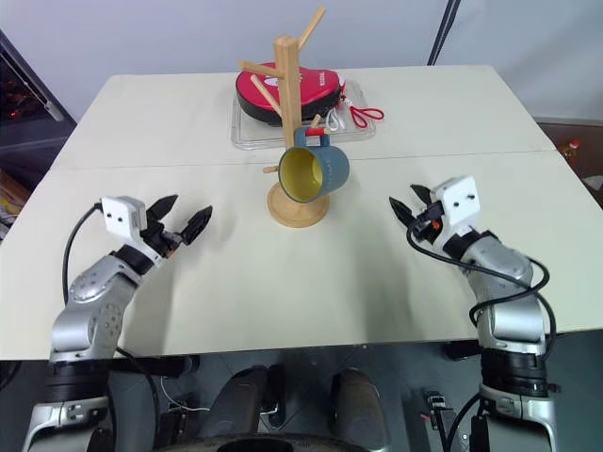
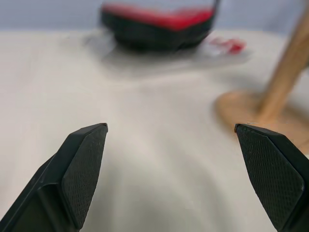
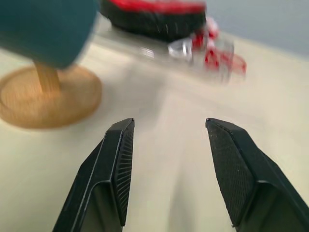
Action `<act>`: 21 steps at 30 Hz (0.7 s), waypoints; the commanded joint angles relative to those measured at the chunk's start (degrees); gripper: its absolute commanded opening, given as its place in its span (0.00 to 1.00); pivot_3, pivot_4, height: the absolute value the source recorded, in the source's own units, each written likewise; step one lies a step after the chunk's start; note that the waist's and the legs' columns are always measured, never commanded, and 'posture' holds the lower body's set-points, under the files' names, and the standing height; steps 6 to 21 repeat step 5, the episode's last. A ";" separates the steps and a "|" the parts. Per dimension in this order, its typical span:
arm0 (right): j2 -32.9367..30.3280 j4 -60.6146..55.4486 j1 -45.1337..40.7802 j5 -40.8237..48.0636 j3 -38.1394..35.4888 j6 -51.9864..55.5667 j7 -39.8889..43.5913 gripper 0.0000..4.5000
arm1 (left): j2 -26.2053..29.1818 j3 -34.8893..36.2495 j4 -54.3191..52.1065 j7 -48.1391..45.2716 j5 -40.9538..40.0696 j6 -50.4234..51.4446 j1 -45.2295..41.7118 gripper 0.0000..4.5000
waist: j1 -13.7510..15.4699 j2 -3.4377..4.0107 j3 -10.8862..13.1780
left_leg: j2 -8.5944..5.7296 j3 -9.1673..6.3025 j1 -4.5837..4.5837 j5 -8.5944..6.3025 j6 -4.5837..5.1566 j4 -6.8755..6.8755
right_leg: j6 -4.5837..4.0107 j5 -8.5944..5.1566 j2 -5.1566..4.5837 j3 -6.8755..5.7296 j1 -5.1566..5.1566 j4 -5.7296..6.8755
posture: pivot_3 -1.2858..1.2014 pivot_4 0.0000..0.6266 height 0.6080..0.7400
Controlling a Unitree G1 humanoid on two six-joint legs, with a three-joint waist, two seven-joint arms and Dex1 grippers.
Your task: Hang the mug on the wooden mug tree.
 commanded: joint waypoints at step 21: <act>1.34 4.60 0.04 3.40 -2.02 -7.18 -0.89 0.54 | -0.45 2.64 -1.33 2.14 0.56 -2.77 1.42 1.00 | 0.05 0.00 0.00 | 0.00 -0.01 0.00 0.00 0.00 0.00 | 0.00 0.00 -0.01 0.00 0.01 -0.01 | 0.52 0.24 1.00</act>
